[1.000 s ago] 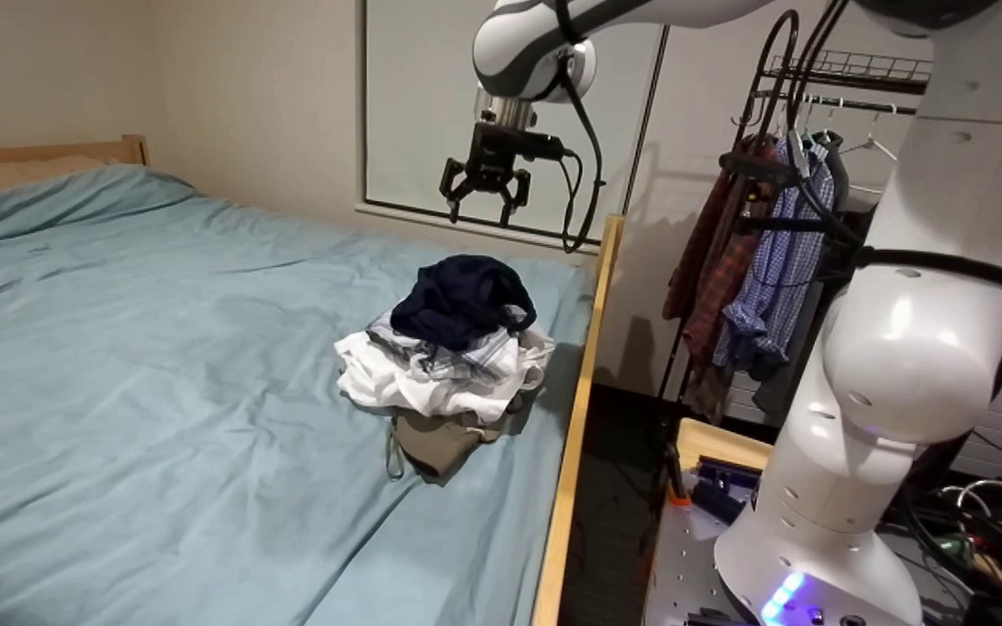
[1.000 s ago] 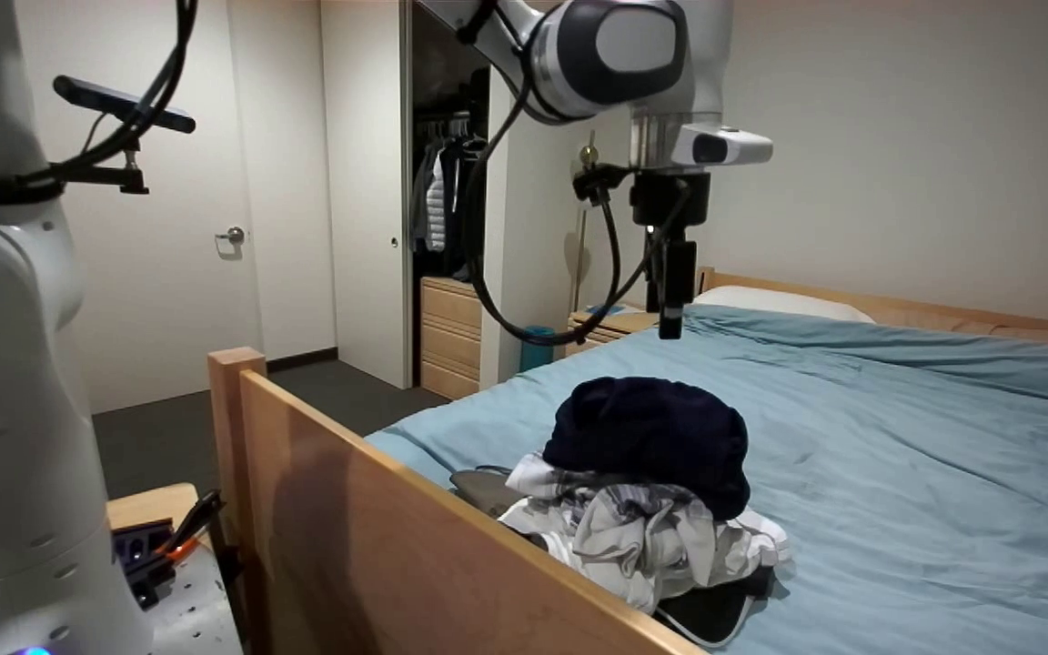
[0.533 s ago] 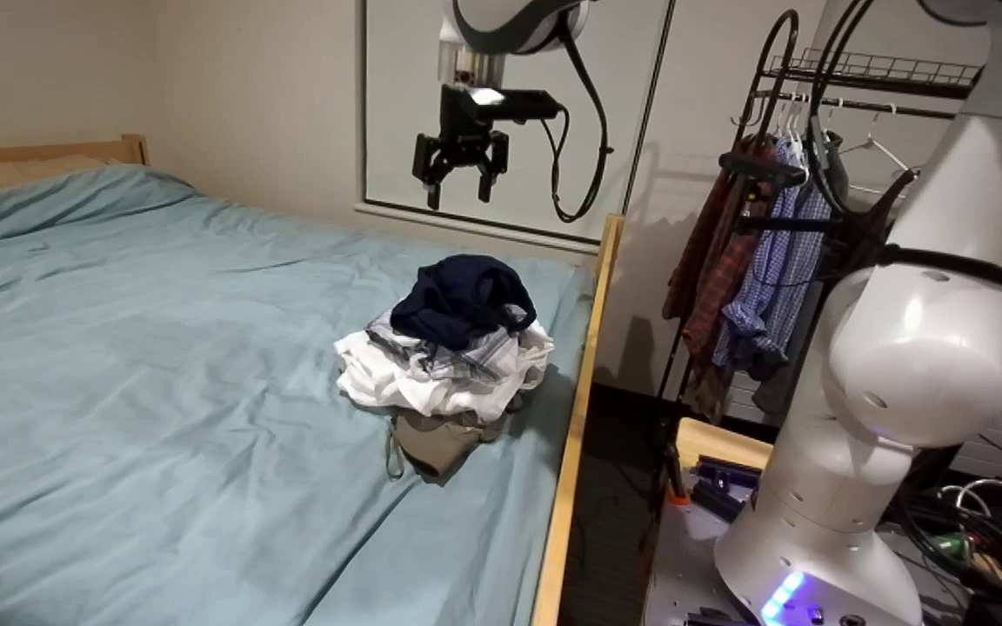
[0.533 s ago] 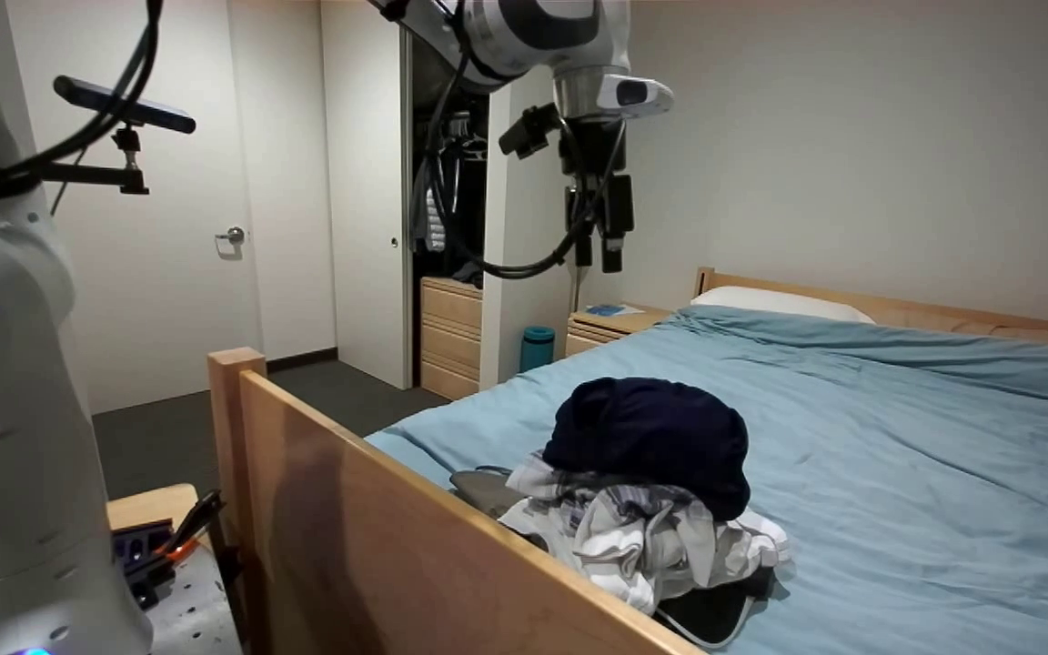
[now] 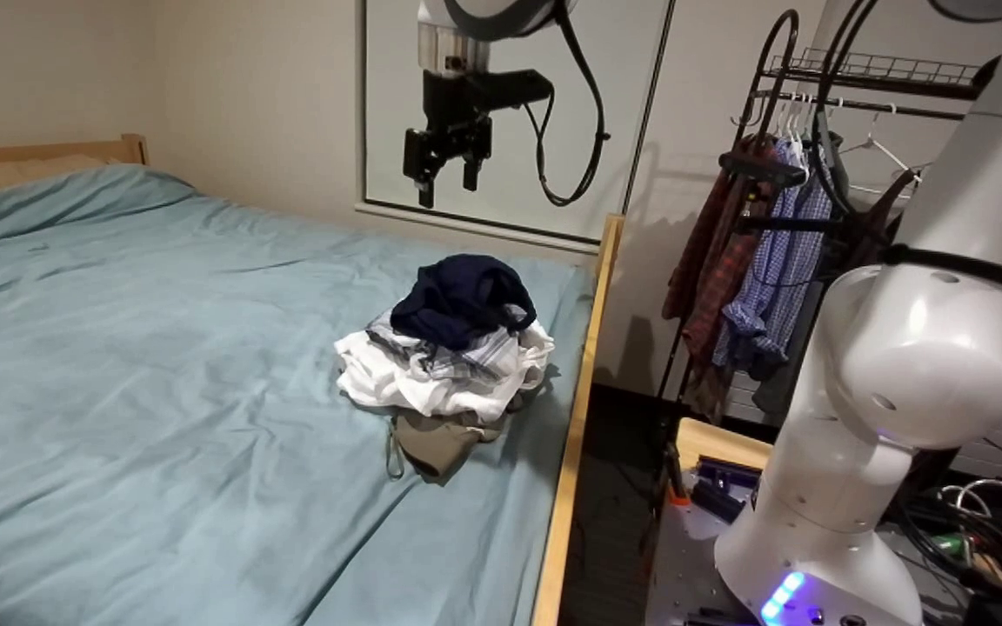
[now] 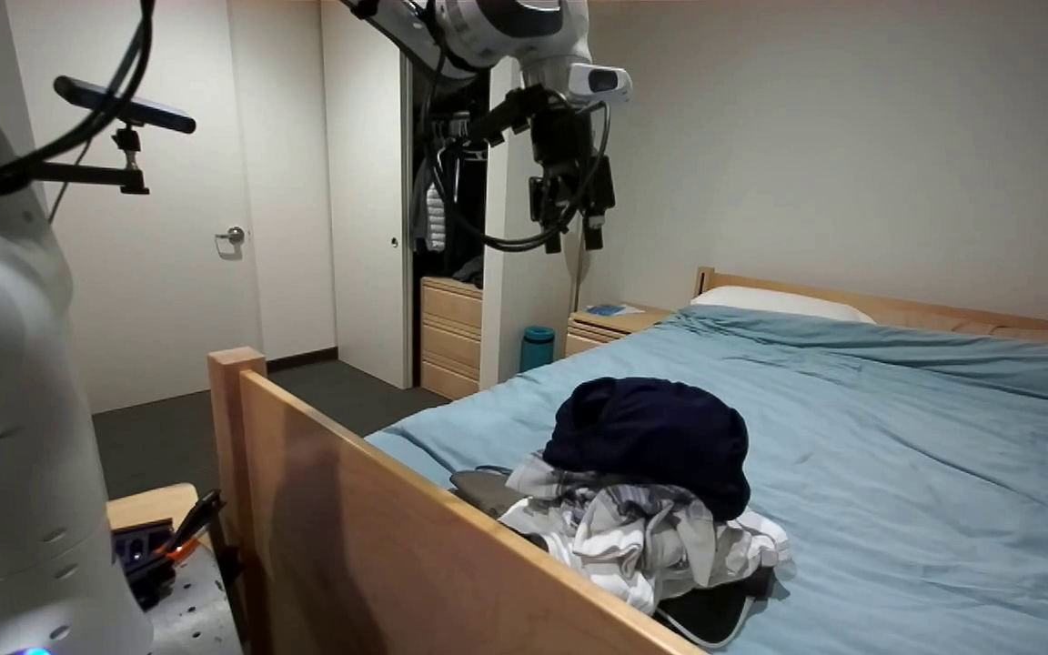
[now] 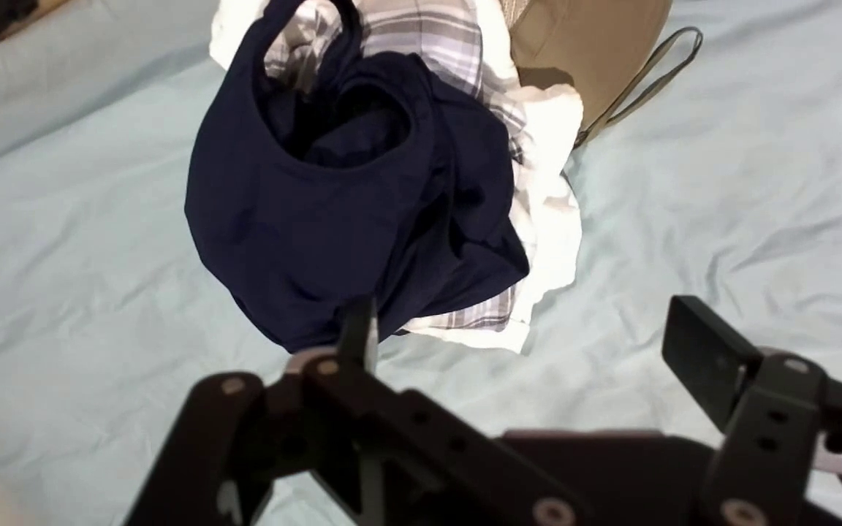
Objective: Put the black clothing on the left on the heap of clothes on the right
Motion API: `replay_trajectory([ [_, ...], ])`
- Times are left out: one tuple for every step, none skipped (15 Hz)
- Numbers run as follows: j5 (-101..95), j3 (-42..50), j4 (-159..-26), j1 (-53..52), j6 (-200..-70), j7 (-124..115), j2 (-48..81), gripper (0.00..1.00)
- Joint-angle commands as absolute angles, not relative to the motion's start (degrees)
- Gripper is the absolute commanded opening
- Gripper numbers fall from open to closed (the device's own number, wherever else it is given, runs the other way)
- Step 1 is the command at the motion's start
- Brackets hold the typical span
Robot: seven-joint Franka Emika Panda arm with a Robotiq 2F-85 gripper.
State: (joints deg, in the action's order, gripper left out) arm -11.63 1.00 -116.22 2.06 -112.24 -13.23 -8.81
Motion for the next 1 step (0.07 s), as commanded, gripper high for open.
replay_trajectory([
  [-11.58,0.80,-116.10,2.31,-112.11,-13.03,-8.78,1.00],
])
